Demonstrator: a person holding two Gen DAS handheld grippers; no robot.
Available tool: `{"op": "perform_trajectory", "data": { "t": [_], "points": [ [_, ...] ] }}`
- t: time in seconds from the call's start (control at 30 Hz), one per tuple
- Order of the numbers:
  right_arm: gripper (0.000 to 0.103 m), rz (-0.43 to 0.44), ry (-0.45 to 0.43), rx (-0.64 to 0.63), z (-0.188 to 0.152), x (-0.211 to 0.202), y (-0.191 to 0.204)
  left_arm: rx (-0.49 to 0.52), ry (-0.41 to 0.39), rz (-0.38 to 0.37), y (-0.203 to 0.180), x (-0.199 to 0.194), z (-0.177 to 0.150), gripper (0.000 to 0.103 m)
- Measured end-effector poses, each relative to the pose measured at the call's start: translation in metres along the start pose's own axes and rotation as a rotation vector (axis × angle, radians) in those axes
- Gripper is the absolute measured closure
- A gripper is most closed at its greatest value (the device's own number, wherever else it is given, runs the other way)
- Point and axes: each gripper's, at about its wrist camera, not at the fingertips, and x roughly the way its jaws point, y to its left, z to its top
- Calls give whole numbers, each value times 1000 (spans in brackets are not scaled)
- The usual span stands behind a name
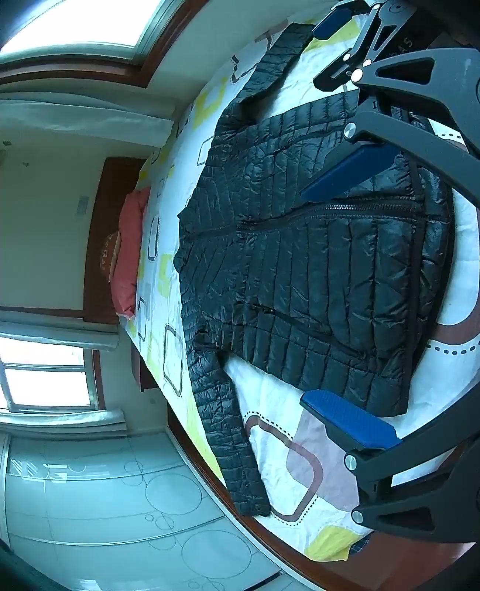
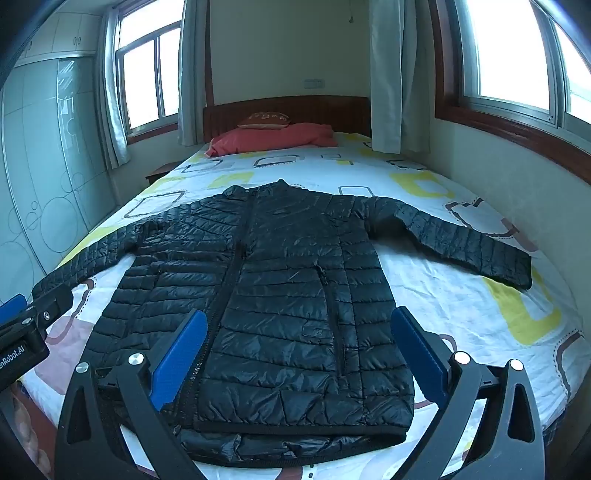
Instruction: Fold large clothes
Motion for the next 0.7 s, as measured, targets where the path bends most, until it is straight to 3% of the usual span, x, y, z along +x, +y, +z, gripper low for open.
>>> {"op": "perform_trajectory", "data": {
  "t": [0.7],
  "points": [
    [4,3,4,-2,-1,5,-1,14,3,4,-3,-2,-7,2]
  ]
}}
